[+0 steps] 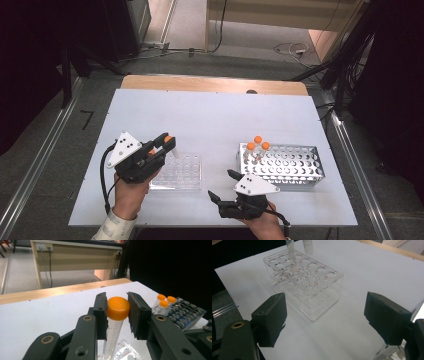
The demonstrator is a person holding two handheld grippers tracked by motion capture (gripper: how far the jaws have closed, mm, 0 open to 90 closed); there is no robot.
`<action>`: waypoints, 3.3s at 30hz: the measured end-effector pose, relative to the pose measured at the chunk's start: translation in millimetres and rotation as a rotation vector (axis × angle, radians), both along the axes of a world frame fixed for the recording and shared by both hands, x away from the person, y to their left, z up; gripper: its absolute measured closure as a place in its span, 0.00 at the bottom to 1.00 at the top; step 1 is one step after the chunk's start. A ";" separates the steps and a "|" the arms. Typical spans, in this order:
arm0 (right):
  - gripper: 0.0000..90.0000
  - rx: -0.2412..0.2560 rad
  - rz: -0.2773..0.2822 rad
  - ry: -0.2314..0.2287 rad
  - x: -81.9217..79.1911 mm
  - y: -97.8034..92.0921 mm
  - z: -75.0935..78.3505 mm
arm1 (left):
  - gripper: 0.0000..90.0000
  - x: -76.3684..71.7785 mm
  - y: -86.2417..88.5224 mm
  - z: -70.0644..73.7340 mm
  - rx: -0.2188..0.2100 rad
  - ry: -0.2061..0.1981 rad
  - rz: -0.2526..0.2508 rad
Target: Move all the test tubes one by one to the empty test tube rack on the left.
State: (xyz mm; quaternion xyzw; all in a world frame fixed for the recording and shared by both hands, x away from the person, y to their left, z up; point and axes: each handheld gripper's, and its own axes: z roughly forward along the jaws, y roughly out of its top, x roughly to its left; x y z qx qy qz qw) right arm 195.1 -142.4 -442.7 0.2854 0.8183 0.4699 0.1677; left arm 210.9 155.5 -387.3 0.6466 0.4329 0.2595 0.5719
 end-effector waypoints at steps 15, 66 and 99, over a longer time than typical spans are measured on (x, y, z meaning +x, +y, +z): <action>0.19 -0.001 -0.003 0.003 0.0 -0.1 -0.3 | 0.78 0.3 14.0 -4.5 0.036 0.018 0.077; 0.19 -0.010 -0.002 0.001 -0.5 -2.1 -1.6 | 0.72 2.8 18.2 -30.9 0.111 0.118 0.099; 0.21 0.038 -0.136 -0.029 14.6 -38.8 8.6 | 0.26 -6.7 0.8 -20.8 0.010 0.101 -0.041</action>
